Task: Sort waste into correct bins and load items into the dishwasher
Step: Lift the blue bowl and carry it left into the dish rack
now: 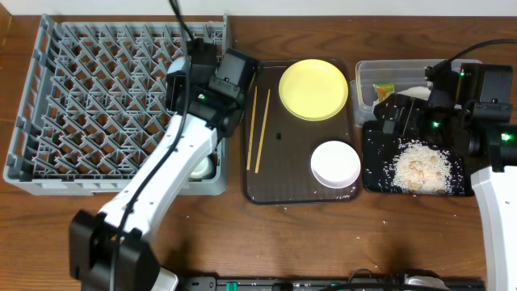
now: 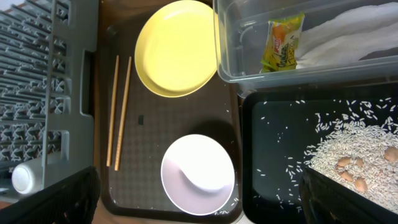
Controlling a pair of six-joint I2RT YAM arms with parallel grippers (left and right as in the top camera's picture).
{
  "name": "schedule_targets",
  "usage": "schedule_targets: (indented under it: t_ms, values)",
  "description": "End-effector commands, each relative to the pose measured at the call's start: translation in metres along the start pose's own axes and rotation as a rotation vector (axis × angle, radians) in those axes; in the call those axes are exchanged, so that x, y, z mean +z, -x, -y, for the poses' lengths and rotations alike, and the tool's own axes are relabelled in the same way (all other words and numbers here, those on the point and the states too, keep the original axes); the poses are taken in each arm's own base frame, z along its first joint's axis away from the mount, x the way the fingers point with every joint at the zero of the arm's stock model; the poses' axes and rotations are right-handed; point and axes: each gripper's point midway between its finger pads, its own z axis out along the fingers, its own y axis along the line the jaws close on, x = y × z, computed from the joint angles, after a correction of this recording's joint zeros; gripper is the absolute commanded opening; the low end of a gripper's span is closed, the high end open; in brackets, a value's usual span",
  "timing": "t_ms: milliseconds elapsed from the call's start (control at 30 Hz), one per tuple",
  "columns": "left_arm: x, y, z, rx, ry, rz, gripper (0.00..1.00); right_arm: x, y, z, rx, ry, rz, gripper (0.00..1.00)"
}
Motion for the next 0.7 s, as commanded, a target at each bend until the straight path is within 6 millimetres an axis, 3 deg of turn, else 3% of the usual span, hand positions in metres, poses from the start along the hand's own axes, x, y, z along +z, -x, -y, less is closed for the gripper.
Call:
schedule_targets:
  t_ms: [0, 400, 667]
  values:
    - [0.007, -0.006, -0.022, 0.034, 0.261, 0.034, 0.07, -0.007, 0.006, -0.002, 0.003, 0.0, 0.025, 0.99]
    - [0.022, -0.032, -0.008, 0.037, 0.394, 0.058, 0.07, -0.007, 0.006, -0.002, 0.004, 0.0, 0.025, 0.99]
    - [0.028, -0.067, 0.002, 0.04, 0.394, 0.053, 0.07, -0.007, 0.006, -0.002, 0.003, 0.0, 0.025, 0.99]
